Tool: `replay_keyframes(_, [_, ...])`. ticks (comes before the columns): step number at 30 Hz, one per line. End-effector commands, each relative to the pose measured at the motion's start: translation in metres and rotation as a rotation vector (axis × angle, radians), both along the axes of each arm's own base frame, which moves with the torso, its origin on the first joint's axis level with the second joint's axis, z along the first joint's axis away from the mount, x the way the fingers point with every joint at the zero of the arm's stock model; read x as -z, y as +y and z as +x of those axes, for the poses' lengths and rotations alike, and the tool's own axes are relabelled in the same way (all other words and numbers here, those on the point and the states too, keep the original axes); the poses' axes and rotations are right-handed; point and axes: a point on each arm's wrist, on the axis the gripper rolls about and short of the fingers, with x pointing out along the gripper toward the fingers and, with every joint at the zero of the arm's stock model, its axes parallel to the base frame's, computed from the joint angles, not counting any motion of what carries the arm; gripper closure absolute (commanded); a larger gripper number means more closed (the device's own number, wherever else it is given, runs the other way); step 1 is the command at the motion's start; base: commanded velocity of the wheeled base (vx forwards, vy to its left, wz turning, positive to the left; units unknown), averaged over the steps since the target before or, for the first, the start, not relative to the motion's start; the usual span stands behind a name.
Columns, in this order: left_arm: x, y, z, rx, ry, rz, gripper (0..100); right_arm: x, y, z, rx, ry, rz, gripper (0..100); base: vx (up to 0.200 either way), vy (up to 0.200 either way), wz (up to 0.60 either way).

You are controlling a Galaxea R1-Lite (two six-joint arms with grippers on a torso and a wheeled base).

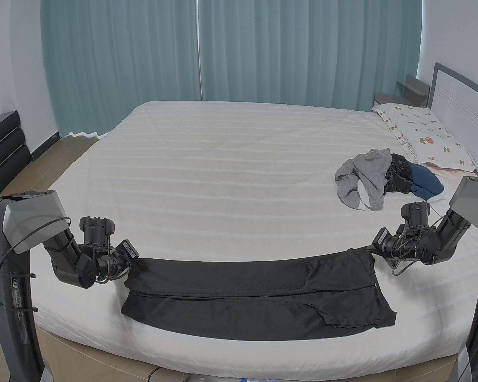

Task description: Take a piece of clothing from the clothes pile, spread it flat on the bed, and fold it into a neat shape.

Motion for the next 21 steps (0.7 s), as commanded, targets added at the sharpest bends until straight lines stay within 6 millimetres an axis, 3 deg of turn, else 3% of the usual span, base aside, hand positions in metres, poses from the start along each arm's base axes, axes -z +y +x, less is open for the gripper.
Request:
replay_keyframes(1, [-0.002, 0.000, 0.000, -0.001, -0.004, -0.001, 0, -0.003, 0.000, -0.001, 0.001, -0.007, 0.003, 0, 0.000, 0.000, 0.00])
replay_keyframes(6, [-0.011, 0.002, -0.005, -0.023, -0.015, -0.021, 0, -0.027, 0.000, -0.003, 0.003, -0.058, 0.007, 0, 0.000, 0.000, 0.00])
replay_keyframes(10, [-0.028, 0.007, -0.023, -0.060, -0.014, -0.063, 0, -0.042, 0.004, -0.015, -0.005, -0.070, 0.009, 0, 0.000, 0.000, 0.00])
replay_keyframes(13, [-0.039, 0.010, -0.048, -0.062, 0.004, -0.073, 0, -0.051, 0.002, -0.033, 0.000, -0.061, 0.007, 0, 0.000, 0.000, 0.00])
replay_keyframes(16, [-0.040, 0.009, -0.070, -0.049, 0.031, -0.085, 0, -0.058, 0.002, -0.056, 0.001, -0.045, 0.016, 0, 0.000, 0.000, 0.00])
replay_keyframes(19, [-0.038, 0.009, -0.080, -0.036, 0.029, -0.098, 0, -0.059, 0.002, -0.067, -0.002, -0.036, 0.021, 0, 0.000, 0.000, 0.00])
replay_keyframes(21, [-0.035, 0.006, -0.093, -0.015, 0.009, -0.110, 0, -0.057, 0.005, -0.087, -0.016, 0.000, 0.030, 0, 0.000, 0.000, 0.00])
